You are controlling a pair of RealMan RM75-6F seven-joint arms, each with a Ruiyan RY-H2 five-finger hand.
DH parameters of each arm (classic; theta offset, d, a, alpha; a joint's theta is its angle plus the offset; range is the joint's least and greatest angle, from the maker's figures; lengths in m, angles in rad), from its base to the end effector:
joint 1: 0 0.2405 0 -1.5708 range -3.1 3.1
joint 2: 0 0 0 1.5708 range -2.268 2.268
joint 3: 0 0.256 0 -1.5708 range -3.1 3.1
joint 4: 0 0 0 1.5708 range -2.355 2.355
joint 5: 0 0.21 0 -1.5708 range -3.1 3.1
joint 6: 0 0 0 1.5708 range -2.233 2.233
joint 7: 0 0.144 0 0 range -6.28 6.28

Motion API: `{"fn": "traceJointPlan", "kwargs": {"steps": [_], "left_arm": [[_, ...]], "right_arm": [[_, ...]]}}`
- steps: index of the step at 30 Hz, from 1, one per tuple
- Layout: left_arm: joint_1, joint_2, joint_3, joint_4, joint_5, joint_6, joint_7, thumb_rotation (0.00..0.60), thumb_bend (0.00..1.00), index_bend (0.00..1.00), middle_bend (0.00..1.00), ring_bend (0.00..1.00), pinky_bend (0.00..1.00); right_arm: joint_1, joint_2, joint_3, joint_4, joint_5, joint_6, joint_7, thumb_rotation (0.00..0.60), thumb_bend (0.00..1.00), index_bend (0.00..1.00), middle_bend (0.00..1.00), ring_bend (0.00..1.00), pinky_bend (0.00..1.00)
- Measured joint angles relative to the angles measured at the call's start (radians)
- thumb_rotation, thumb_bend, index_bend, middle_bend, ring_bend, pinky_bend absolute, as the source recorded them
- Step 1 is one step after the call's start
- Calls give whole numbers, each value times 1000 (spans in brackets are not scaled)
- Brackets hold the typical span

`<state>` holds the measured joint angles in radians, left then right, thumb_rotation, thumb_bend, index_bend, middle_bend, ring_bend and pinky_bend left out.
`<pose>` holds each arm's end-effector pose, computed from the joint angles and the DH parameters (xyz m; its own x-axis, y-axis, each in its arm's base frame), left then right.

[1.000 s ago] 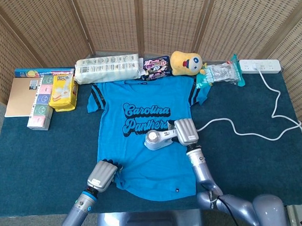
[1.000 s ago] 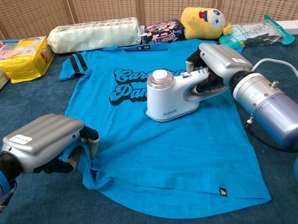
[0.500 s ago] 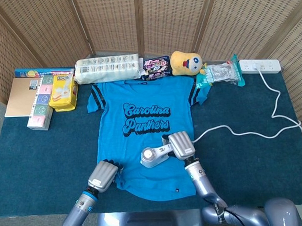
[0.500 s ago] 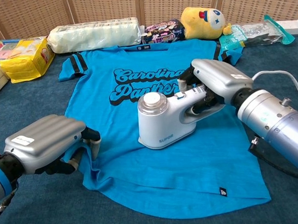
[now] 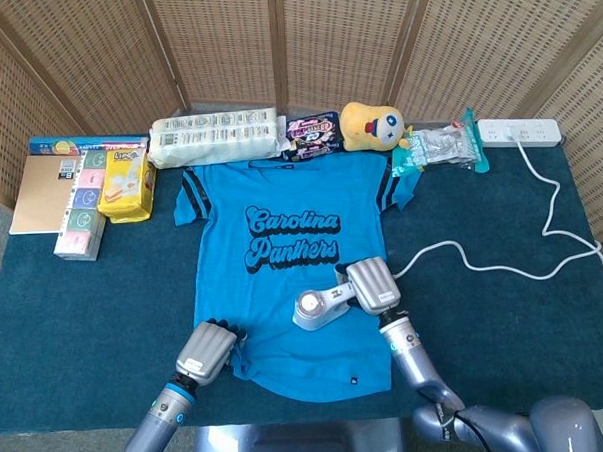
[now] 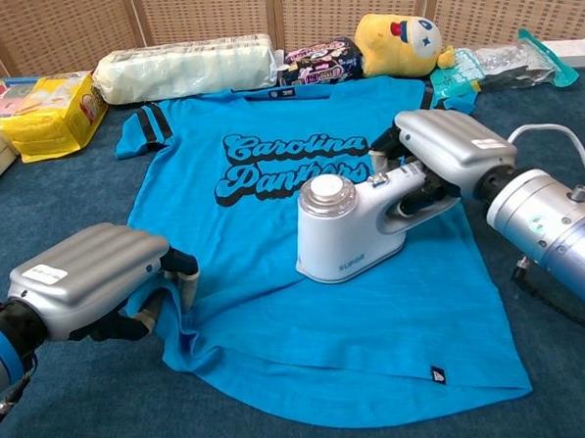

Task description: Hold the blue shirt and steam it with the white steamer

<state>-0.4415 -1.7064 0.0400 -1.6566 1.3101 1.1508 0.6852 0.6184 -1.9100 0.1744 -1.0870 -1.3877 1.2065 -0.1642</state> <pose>-0.1557 0.2020 -0.0685 0.5422 0.2943 0.7870 0.8031 -0.4569 -0.3825 -0.1566 -0.3182 -0.0749 0.3085 -0.0700 0.9486 -0.8939 -0.3622 0.2640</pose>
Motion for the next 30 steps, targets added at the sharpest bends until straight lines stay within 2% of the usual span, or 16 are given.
{"fn": "traceJointPlan", "kwargs": {"steps": [13,21,30], "left_arm": [[-2,-2,-1,0,-1,-3,3,600,656,520,544,483,494],[-4,-3,-2,-1,-3,-6,5,600,657,521,544,483,494],[-3,-3,-2,0,-5,-6,4,600,655,521,544,483,494]], "right_arm": [[1,8,29,131,14,-9,34,600,377,744,710,750,700],[14,-1,67,214,48,-30,46,600,377,745,710,750,700],[38,-35,79,221,58,-47,46,600,375,745,710,750,700]]}}
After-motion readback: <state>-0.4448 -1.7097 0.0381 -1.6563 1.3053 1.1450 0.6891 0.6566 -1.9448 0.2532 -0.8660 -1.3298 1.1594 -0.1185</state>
